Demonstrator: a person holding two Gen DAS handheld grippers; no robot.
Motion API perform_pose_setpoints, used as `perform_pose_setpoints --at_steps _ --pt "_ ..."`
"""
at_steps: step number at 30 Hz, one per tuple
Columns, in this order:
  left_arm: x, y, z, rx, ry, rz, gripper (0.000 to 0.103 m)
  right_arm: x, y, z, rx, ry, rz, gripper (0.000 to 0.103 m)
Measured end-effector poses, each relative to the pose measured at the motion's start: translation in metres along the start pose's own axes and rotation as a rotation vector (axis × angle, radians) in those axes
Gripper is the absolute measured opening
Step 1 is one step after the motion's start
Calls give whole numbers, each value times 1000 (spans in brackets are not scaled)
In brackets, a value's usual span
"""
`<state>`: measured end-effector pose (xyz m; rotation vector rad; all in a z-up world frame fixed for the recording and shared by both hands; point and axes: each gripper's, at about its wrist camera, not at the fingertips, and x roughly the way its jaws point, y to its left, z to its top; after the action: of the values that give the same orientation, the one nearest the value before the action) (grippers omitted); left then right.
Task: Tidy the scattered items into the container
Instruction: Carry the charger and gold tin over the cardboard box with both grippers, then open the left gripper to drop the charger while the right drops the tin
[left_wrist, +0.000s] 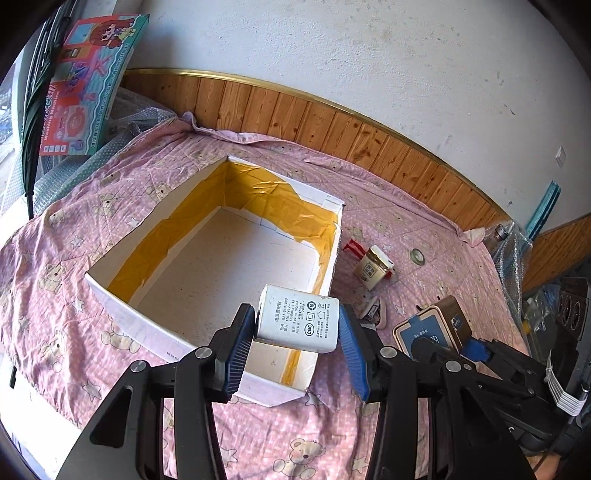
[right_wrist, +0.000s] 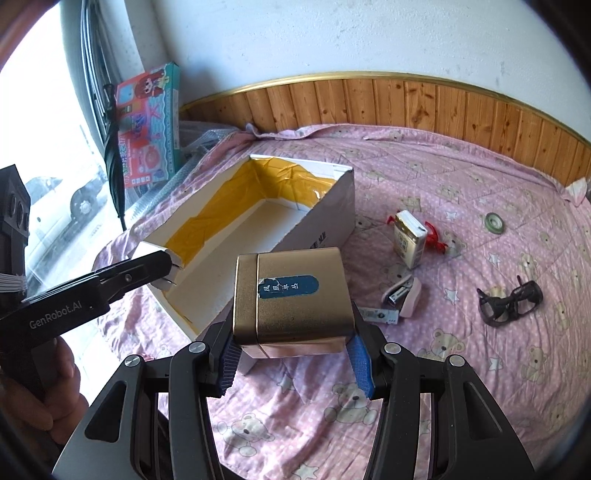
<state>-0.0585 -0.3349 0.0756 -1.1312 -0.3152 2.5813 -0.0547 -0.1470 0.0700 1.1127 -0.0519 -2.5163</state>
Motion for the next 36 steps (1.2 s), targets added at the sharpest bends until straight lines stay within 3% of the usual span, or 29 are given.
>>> perform_pose_setpoints --at_steps 19,36 --pt "26 21 21 -22 32 60 48 26 34 44 -95 -21 54 53" --pt "49 40 34 -44 65 91 48 68 39 72 -129 20 89 53"
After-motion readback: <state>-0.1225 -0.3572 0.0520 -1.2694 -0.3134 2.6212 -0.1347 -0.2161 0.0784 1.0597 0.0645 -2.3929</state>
